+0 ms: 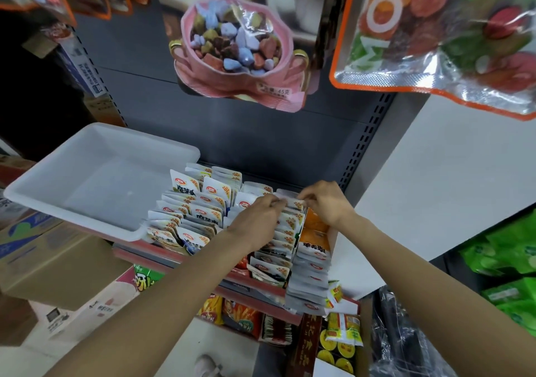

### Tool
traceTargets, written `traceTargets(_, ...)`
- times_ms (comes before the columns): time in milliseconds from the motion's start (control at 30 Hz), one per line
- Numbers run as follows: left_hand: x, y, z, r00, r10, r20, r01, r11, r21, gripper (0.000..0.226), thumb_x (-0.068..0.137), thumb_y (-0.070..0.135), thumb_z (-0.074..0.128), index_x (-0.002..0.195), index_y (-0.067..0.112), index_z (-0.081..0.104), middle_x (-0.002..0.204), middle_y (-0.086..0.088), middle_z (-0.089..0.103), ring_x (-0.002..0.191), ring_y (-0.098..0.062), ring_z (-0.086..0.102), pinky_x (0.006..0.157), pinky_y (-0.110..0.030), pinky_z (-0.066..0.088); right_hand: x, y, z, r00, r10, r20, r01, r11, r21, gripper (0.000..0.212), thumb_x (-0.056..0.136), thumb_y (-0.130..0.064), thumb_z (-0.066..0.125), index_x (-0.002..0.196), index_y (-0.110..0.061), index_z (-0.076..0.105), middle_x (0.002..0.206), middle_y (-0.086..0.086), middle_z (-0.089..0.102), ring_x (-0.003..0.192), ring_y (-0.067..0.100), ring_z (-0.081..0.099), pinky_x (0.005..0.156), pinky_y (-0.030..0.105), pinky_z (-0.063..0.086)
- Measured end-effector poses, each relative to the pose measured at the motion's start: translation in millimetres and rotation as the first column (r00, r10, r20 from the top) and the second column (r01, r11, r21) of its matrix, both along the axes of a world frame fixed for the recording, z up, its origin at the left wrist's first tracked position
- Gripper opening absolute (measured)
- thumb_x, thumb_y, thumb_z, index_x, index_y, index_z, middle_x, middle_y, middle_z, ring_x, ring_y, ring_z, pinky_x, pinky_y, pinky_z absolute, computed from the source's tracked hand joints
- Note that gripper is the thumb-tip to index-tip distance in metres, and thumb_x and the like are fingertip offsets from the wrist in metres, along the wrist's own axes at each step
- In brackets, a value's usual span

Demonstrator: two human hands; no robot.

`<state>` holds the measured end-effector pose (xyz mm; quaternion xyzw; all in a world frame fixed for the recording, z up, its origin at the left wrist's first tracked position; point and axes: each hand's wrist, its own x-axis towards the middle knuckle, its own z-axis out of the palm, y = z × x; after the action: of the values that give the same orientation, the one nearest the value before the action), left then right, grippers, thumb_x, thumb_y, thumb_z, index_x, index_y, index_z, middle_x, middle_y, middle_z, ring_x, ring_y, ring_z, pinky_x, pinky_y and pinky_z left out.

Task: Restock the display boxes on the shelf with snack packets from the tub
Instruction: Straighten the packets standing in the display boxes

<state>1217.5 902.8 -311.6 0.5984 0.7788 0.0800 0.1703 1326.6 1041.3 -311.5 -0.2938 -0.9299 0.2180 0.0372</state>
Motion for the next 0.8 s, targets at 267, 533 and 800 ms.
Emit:
traceTargets(267, 2, 0, 3, 0.981, 0.094, 0.170, -0.107, 0.992, 0.071, 0.083, 0.089, -0.007, 0.047, 0.151, 0.022, 0.000, 0.159, 0.000, -0.008, 0.144, -0.019, 0.017, 0.109, -0.025, 0.030, 8, -13, -10, 0.976, -0.143, -0.167, 0.134, 0.989, -0.064, 0.037, 0.091, 0.002, 0.049, 0.124, -0.010, 0.061, 0.123, 0.012, 0.062, 0.109, 0.024, 0.060, 0.097, 0.027, 0.043)
traceTargets(533, -2, 7, -4, 0.978, -0.054, -0.199, 0.047, 0.998, -0.042, 0.084, 0.085, -0.013, 0.040, 0.151, 0.017, -0.002, 0.158, -0.008, -0.010, 0.146, -0.021, -0.004, 0.119, -0.033, 0.007, 6, -25, -13, 0.996, -0.075, -0.056, 0.077, 0.997, 0.024, 0.050, 0.092, 0.007, 0.038, 0.135, -0.014, 0.049, 0.129, 0.013, 0.058, 0.114, 0.030, 0.056, 0.100, 0.032, 0.042)
traceTargets(800, -2, 18, 0, 0.963, -0.063, -0.263, 0.083, 0.994, 0.064, 0.059, 0.085, -0.007, 0.049, 0.140, 0.013, 0.041, 0.137, -0.007, 0.042, 0.125, -0.023, 0.039, 0.102, -0.034, 0.040, 7, -15, -7, 0.991, -0.071, -0.117, 0.080, 0.994, 0.074, 0.031, 0.090, 0.002, 0.046, 0.112, -0.006, 0.066, 0.114, 0.013, 0.063, 0.105, 0.027, 0.058, 0.087, 0.021, 0.036)
